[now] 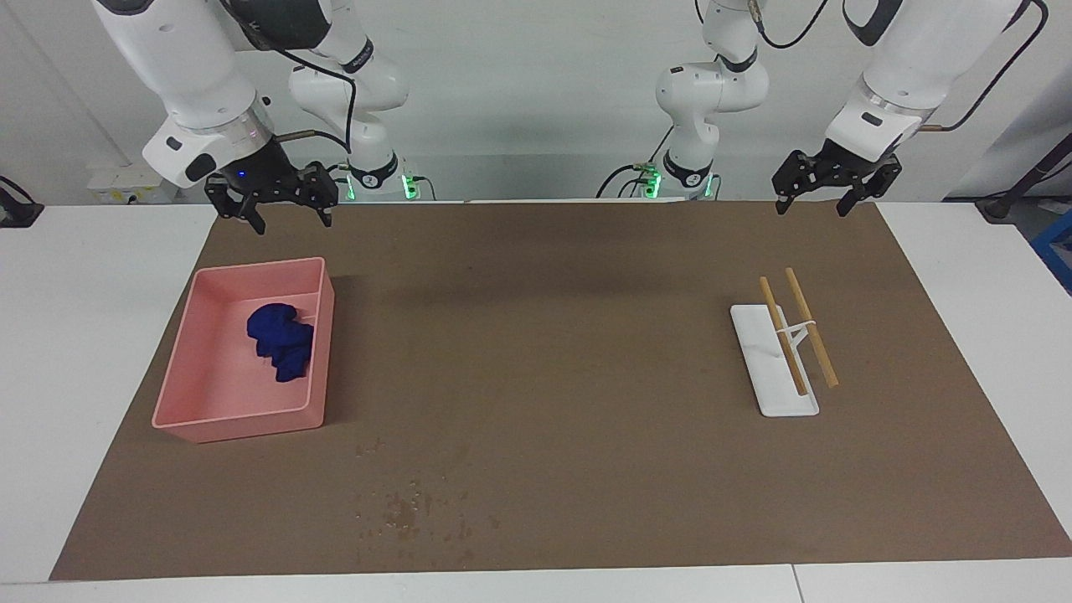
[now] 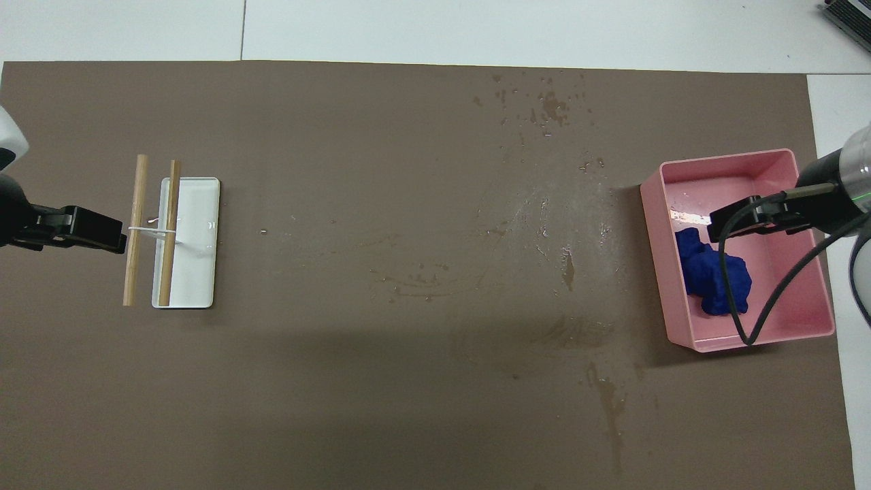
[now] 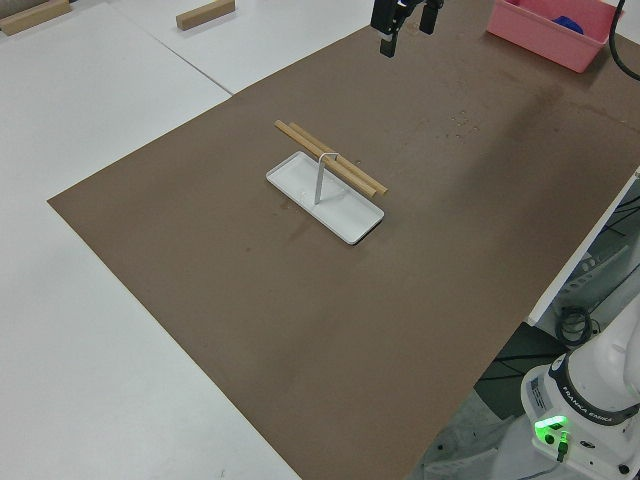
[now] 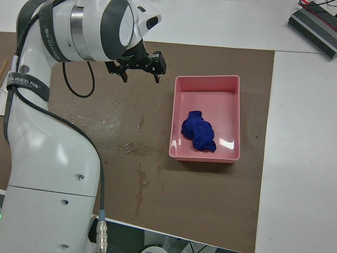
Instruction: Wipe water with towel using both arms
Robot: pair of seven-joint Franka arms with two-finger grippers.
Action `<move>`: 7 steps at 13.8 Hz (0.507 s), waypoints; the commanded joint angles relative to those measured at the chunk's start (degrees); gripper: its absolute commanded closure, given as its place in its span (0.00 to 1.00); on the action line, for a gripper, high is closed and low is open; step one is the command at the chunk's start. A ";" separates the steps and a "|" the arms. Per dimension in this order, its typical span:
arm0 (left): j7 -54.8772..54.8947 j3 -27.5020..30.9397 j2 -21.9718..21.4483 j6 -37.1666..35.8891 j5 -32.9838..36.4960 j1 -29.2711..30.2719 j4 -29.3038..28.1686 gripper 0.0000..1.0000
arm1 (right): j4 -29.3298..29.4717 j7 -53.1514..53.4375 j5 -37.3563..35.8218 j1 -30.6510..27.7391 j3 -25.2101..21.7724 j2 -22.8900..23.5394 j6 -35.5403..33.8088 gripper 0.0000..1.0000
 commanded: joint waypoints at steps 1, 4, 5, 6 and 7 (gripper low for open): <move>0.66 0.62 -1.37 -0.34 0.89 -0.66 -1.37 0.00 | -2.19 0.90 -2.80 -0.27 -0.04 -1.39 2.37 0.00; 0.66 0.53 -1.37 -0.34 0.89 -0.66 -1.37 0.00 | -2.37 0.90 -2.72 -0.27 -0.65 -1.48 2.55 0.00; 0.66 0.62 -1.37 -0.34 0.89 -0.66 -1.37 0.00 | -2.37 0.90 -2.72 -0.27 -0.65 -1.48 2.55 0.00; 0.66 0.53 -1.37 -0.34 0.89 -0.66 -1.37 0.00 | -2.37 0.90 -2.55 -0.27 -0.65 -1.48 2.55 0.00; 0.66 0.62 -1.37 -0.34 0.89 -0.66 -1.37 0.00 | -2.37 0.90 -2.46 -0.53 -0.74 -1.39 2.72 0.00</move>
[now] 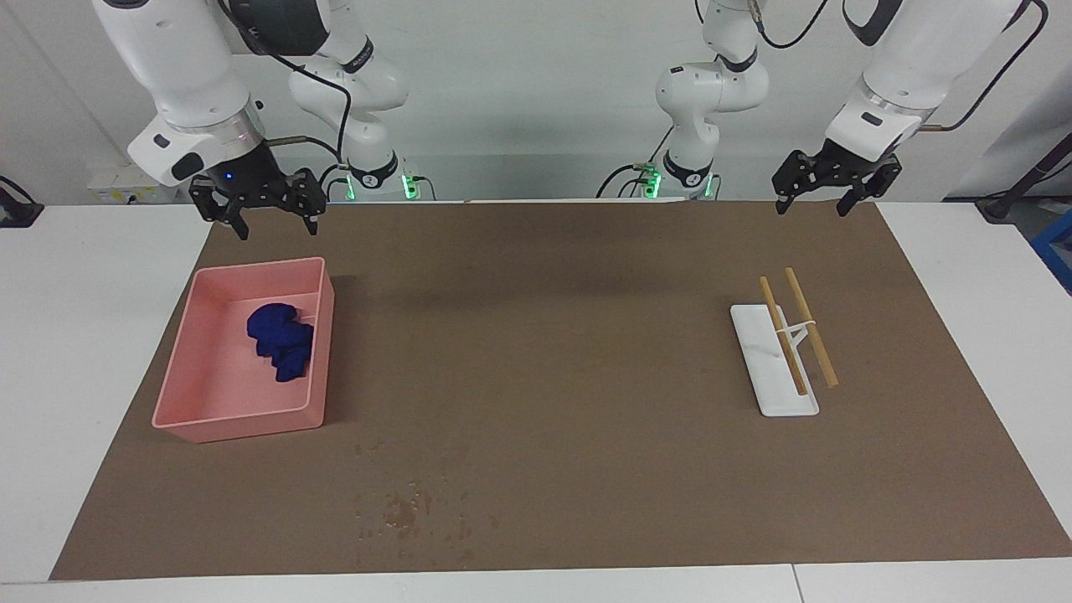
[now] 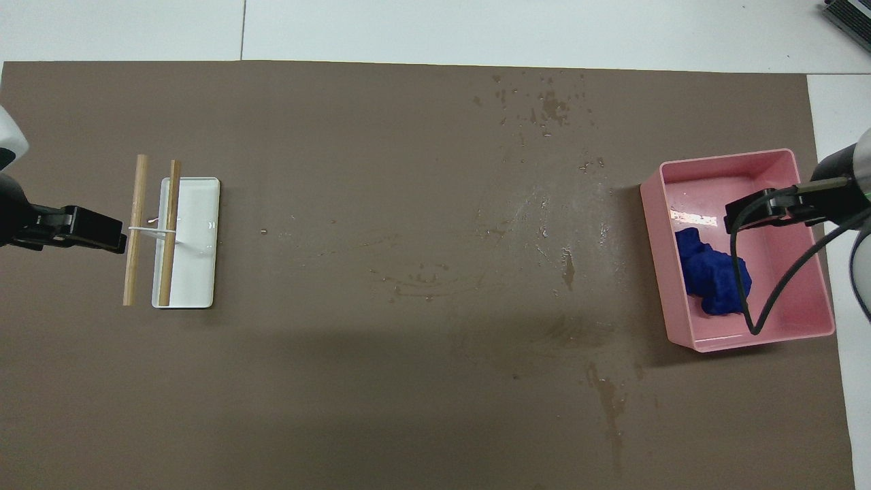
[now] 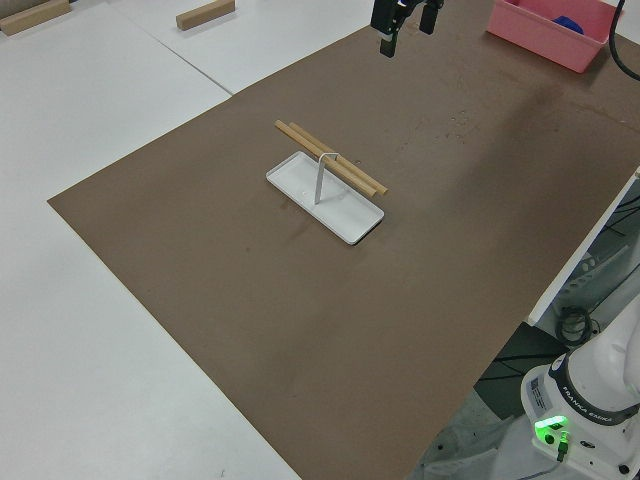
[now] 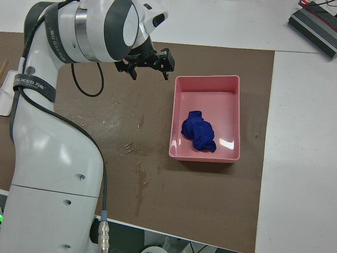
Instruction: Wipe water with towel using both arms
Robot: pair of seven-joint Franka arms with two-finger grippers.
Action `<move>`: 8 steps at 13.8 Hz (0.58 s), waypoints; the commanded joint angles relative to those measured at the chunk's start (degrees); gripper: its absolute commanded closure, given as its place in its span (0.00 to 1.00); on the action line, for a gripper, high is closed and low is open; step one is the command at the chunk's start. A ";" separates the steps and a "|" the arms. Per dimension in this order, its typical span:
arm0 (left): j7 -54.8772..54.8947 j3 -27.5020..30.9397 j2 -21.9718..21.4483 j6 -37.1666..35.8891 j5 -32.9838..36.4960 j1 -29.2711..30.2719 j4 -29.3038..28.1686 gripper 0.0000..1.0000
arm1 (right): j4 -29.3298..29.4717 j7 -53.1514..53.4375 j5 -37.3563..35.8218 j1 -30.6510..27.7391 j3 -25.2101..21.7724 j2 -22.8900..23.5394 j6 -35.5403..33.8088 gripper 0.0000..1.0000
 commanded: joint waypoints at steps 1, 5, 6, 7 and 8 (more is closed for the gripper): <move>0.66 0.62 -1.37 -0.34 0.89 -0.66 -1.37 0.00 | -1.96 0.46 -0.30 -1.80 0.10 -1.38 2.79 0.00; 0.66 0.53 -1.37 -0.34 0.89 -0.66 -1.37 0.00 | -1.96 -0.16 -0.03 -4.45 0.01 -1.29 3.85 0.00; 0.66 0.62 -1.37 -0.34 0.89 -0.66 -1.37 0.00 | -1.96 -0.51 0.05 -4.80 0.01 -1.29 3.94 0.00; 0.66 0.62 -1.37 -0.34 0.89 -0.66 -1.37 0.00 | -1.87 -0.51 0.14 -4.80 0.01 -1.29 3.85 0.00; 0.66 0.53 -1.37 -0.34 0.89 -0.66 -1.37 0.00 | -1.87 -0.51 0.14 -4.80 -0.07 -1.29 3.94 0.00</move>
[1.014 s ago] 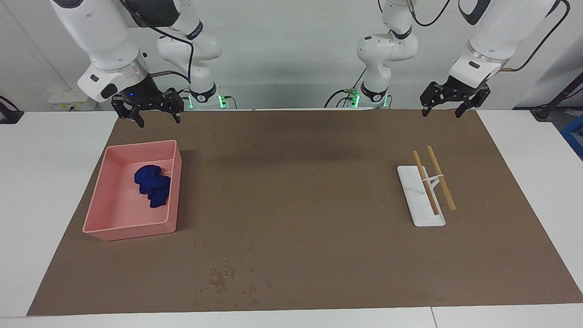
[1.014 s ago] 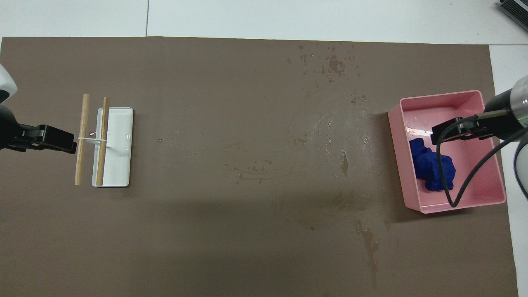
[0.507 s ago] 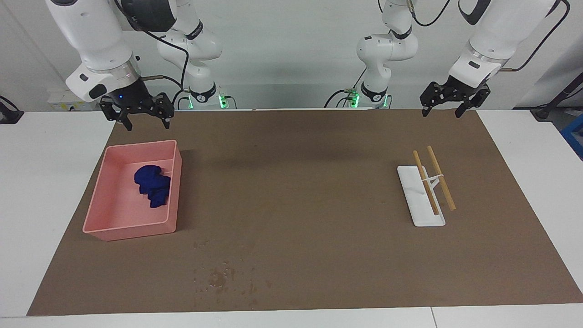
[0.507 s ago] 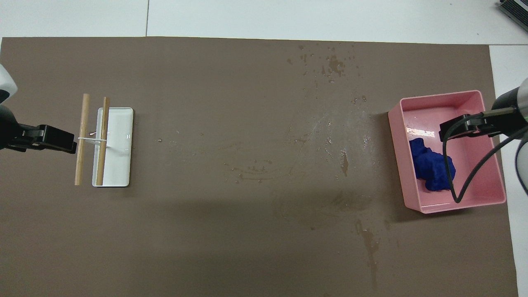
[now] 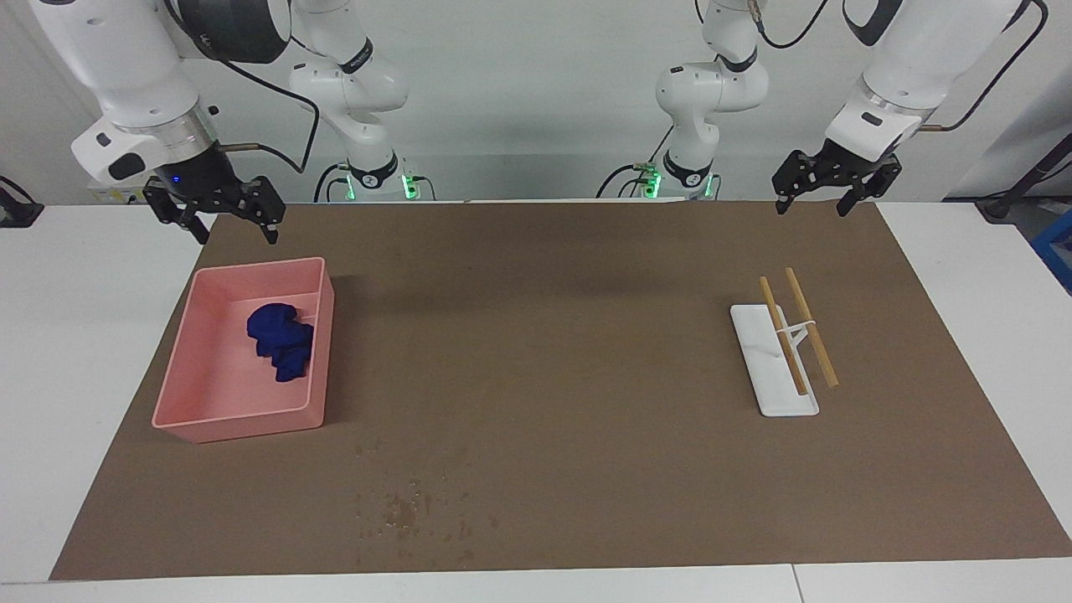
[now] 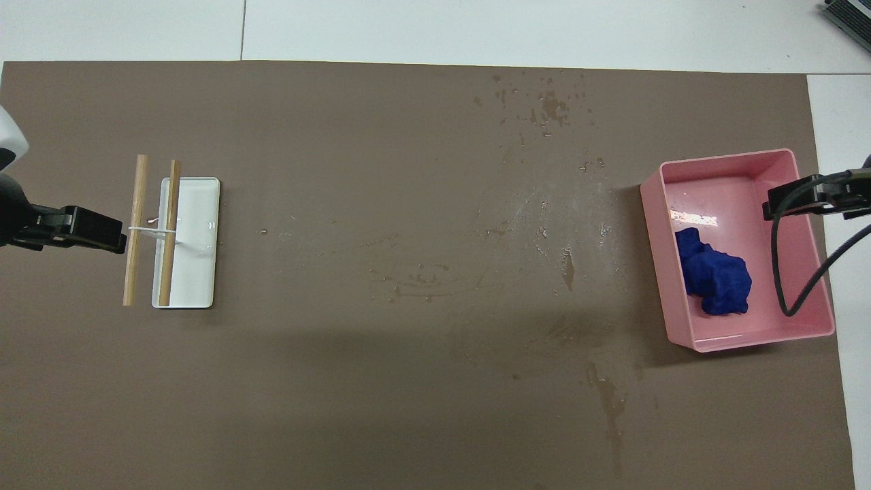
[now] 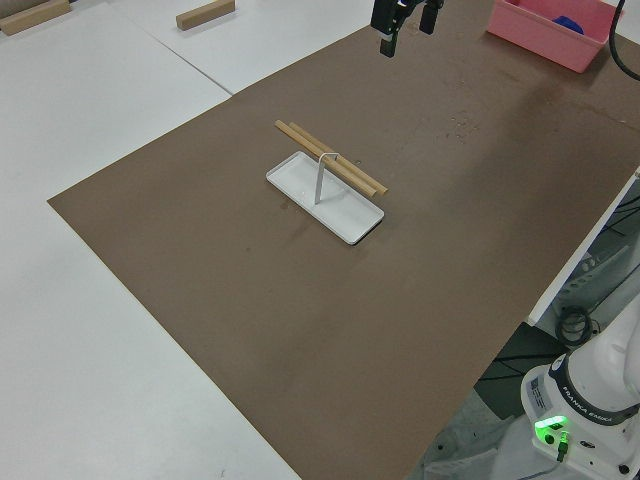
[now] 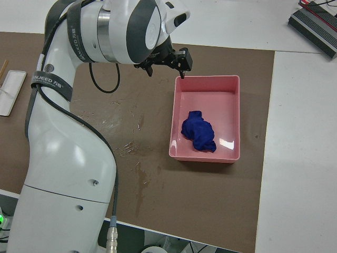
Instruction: Wipe water with towel using both arms
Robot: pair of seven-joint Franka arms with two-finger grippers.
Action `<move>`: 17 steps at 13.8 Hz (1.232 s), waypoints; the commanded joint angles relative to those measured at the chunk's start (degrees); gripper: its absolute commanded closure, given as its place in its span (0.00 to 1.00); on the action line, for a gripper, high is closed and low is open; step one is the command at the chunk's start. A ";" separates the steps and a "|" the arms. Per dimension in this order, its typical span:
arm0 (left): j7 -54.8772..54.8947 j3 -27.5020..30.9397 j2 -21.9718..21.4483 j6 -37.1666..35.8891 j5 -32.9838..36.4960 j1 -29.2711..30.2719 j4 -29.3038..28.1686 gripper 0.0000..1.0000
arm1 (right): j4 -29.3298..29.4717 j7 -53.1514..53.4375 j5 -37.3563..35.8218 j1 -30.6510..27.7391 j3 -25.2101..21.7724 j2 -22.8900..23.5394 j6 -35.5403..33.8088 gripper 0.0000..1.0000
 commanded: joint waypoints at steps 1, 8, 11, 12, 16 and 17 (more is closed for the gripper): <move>0.66 0.62 -1.37 -0.34 0.89 -0.66 -1.37 0.00 | -1.74 -0.47 0.12 -0.35 0.01 -1.29 1.41 0.00; 0.66 0.53 -1.37 -0.34 0.89 -0.66 -1.37 0.00 | -1.65 -0.47 0.21 -0.35 -0.08 -1.29 1.33 0.00; 0.66 0.53 -1.37 -0.34 0.89 -0.66 -1.37 0.00 | -1.74 -0.20 3.27 -0.35 -0.17 -1.29 1.24 0.00; 0.66 0.53 -1.37 -0.34 0.89 -0.66 -1.37 0.00 | -1.83 -0.11 4.24 -0.35 -0.43 -1.29 1.41 0.00; 0.66 0.62 -1.37 -0.34 0.89 -0.66 -1.37 0.00 | -1.92 -0.03 4.43 -0.26 -0.52 -1.37 1.41 0.00; 0.66 0.62 -1.37 -0.34 0.89 -0.66 -1.37 0.00 | -1.91 -0.29 4.34 -0.35 -0.61 -1.37 1.41 0.00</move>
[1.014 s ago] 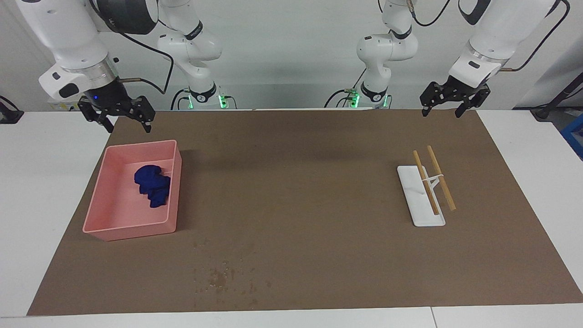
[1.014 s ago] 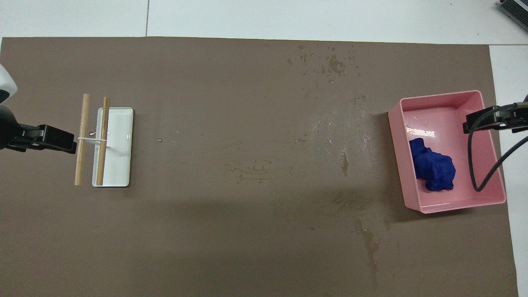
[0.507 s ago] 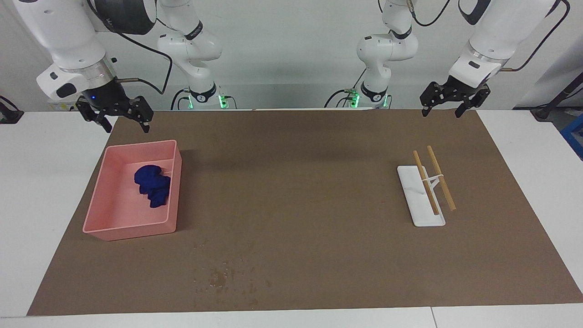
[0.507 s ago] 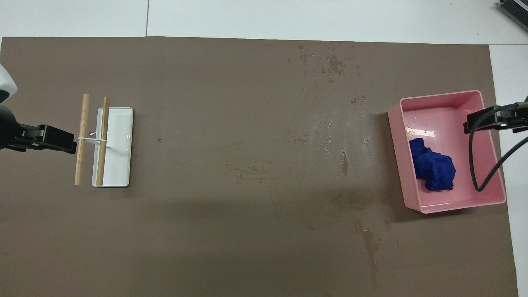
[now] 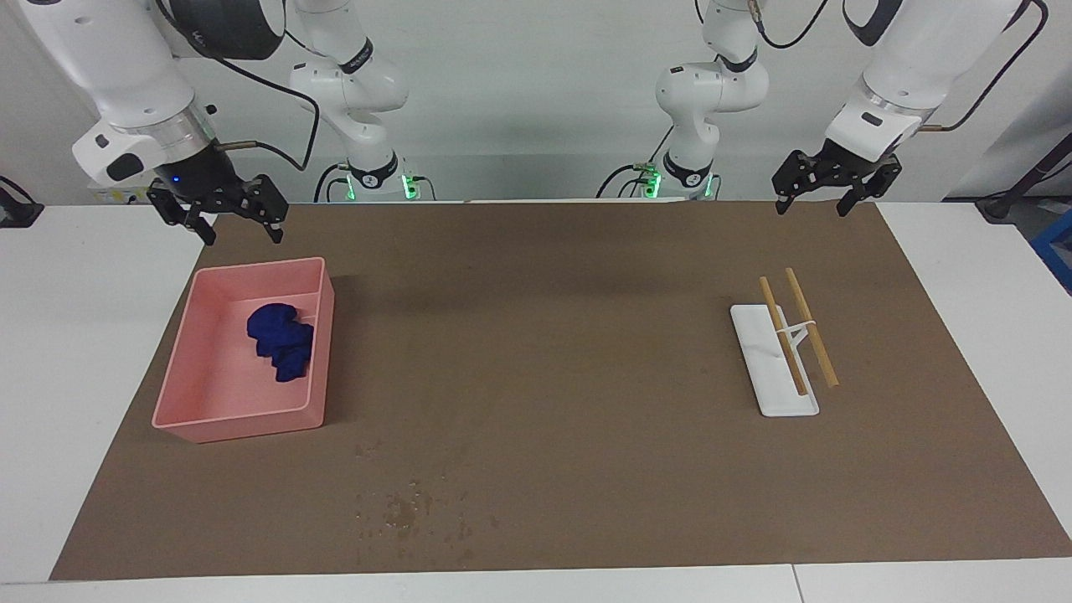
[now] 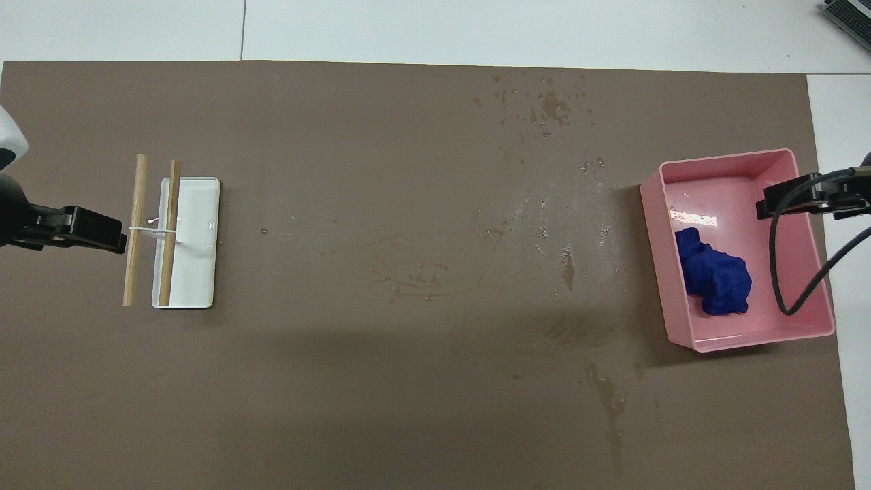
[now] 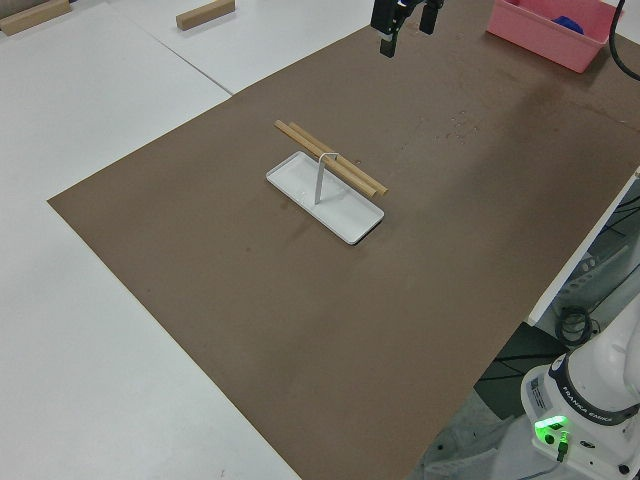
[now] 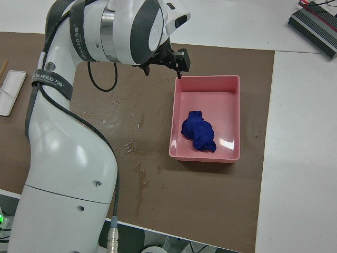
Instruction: Wipe water with towel using both arms
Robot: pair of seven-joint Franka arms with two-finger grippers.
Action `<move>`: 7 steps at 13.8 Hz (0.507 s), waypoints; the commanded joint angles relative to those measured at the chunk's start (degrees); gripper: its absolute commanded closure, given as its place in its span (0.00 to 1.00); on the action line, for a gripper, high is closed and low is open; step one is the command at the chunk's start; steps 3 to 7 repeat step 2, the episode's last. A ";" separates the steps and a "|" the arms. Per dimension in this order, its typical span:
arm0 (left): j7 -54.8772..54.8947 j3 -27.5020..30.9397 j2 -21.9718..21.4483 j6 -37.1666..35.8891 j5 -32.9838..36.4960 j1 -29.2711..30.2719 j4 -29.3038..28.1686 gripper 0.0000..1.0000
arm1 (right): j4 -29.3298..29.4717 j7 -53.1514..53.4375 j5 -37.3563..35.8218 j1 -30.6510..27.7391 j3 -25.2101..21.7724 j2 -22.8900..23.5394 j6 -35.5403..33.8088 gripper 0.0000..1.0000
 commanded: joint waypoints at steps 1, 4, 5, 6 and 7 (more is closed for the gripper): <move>0.66 0.53 -1.37 -0.34 0.89 -0.66 -1.37 0.00 | -1.90 -0.46 1.34 -0.36 -0.23 -1.37 1.49 0.00; 0.66 0.62 -1.37 -0.34 0.89 -0.66 -1.37 0.00 | -1.90 -0.46 1.34 -0.27 -0.23 -1.37 1.49 0.00; 0.66 0.62 -1.37 -0.34 0.89 -0.66 -1.37 0.00 | -1.90 -0.46 1.34 -0.27 -0.23 -1.37 1.49 0.00; 0.66 0.62 -1.37 -0.34 0.89 -0.66 -1.37 0.00 | -1.90 -0.46 1.34 -0.27 -0.23 -1.37 1.49 0.00; 0.66 0.62 -1.37 -0.34 0.89 -0.66 -1.37 0.00 | -1.90 -0.46 1.34 -0.27 -0.23 -1.37 1.49 0.00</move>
